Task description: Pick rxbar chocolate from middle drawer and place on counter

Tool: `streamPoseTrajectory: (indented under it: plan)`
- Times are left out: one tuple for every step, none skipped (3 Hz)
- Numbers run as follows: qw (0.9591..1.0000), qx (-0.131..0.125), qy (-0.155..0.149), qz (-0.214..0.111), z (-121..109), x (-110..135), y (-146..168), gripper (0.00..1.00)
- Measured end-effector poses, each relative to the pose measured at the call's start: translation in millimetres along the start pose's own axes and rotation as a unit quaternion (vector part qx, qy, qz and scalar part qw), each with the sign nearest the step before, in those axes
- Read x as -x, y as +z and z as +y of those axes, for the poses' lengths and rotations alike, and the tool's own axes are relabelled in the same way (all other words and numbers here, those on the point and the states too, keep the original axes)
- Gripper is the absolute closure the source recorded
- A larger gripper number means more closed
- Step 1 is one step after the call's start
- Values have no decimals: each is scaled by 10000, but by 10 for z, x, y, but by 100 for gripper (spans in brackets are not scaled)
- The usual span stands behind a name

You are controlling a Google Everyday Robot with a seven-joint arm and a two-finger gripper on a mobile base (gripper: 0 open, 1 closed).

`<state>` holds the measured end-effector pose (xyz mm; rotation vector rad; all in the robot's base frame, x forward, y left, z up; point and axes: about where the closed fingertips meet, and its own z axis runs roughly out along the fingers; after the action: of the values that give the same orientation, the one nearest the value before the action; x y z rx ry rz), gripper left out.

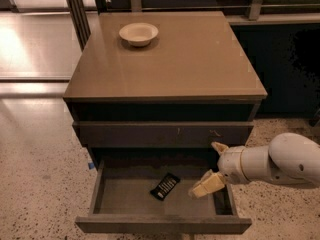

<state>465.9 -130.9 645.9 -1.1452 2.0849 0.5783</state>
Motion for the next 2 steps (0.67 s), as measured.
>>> streamPoseTrajectory:
  plan:
    - [9997, -214, 119, -29, -19, -100, 73, 0]
    - [9988, -344, 226, -266, -70, -247, 373, 0]
